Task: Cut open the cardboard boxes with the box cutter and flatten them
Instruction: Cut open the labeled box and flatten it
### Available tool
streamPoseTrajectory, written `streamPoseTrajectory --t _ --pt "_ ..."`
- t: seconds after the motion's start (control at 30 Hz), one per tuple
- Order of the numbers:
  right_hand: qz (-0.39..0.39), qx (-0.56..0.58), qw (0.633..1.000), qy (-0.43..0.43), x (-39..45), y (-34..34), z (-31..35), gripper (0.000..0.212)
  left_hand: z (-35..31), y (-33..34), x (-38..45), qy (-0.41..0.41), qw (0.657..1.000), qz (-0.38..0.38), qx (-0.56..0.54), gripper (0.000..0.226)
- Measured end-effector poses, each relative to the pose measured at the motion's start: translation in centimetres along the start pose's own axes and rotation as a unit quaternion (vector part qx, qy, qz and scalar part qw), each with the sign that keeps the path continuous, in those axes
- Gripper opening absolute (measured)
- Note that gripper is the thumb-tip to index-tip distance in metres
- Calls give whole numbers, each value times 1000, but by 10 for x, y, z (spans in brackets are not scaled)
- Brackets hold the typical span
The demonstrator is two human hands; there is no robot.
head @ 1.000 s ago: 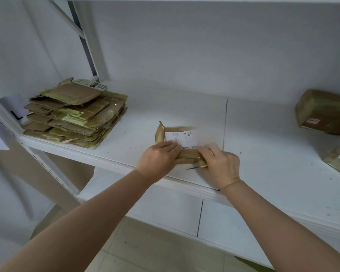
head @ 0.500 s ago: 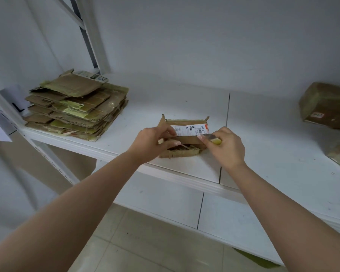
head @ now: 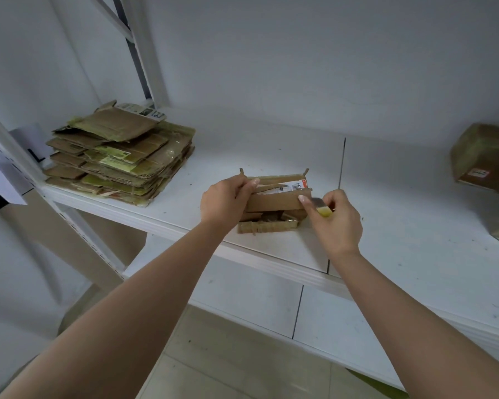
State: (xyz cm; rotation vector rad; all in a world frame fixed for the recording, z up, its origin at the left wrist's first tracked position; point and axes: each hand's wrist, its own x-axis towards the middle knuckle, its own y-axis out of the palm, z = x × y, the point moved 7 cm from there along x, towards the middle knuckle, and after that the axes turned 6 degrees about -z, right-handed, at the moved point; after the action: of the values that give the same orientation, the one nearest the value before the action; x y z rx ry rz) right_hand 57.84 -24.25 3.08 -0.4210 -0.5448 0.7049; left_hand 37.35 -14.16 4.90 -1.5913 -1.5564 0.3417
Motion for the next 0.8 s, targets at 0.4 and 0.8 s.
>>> streamPoseTrajectory --t 0.4,0.8 --pt "94 -12 990 -105 -9 24 49 37 -1 -3 -8 40 998 4 -55 19" --pt "50 7 998 -37 8 27 56 35 -11 4 -18 267 960 40 -73 39"
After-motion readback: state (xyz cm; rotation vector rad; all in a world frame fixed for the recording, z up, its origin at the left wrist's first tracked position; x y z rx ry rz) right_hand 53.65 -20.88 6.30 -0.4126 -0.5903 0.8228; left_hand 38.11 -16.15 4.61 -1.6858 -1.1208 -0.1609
